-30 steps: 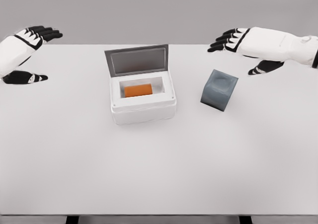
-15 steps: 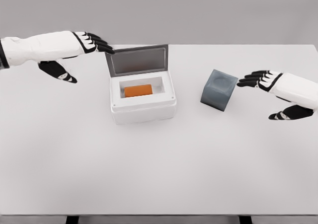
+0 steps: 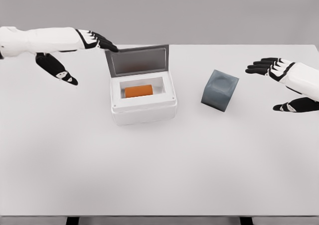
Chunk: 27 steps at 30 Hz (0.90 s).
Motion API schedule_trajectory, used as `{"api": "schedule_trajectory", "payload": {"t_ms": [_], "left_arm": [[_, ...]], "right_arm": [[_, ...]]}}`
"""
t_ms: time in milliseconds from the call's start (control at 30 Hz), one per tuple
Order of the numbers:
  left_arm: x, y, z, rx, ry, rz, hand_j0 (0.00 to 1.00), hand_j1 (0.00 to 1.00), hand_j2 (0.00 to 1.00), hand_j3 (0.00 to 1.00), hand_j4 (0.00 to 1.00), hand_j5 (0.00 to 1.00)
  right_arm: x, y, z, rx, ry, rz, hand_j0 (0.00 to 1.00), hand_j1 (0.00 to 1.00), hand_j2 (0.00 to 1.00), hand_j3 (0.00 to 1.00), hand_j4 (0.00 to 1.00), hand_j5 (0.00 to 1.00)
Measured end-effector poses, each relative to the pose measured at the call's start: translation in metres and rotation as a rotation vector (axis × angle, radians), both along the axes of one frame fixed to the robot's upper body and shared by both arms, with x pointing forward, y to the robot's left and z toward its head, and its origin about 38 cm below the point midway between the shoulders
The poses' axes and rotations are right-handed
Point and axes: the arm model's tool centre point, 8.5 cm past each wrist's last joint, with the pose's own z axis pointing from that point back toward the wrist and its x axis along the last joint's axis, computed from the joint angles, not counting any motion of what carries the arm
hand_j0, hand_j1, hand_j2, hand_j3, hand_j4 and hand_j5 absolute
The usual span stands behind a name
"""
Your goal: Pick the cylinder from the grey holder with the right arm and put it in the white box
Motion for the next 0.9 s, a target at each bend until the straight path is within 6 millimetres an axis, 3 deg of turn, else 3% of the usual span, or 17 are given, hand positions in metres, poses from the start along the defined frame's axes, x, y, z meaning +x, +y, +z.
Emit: {"api": "schedule_trajectory", "payload": {"t_ms": [133, 300, 567, 900], "left_arm": [[0.005, -0.004, -0.001, -0.009, 0.020, 0.022, 1.00, 1.00, 1.00, 1.00, 1.00, 1.00], [0.031, -0.007, 0.000, -0.027, 0.052, 0.122, 1.00, 1.00, 1.00, 1.00, 1.00, 1.00], [0.053, -0.014, -0.026, 0.016, 0.103, 0.206, 1.00, 1.00, 1.00, 1.00, 1.00, 1.00], [0.059, -0.016, -0.047, 0.101, 0.107, 0.223, 1.00, 1.00, 1.00, 1.00, 1.00, 1.00]], "right_arm": [[0.001, -0.003, 0.002, 0.001, -0.005, -0.010, 1.00, 1.00, 1.00, 1.00, 1.00, 1.00], [0.001, -0.004, 0.002, 0.002, -0.006, -0.015, 1.00, 1.00, 1.00, 1.00, 1.00, 1.00], [0.001, -0.005, 0.002, 0.000, -0.006, -0.016, 1.00, 1.00, 1.00, 1.00, 1.00, 1.00], [0.001, -0.005, 0.001, -0.001, -0.005, -0.017, 1.00, 1.00, 1.00, 1.00, 1.00, 1.00]]}}
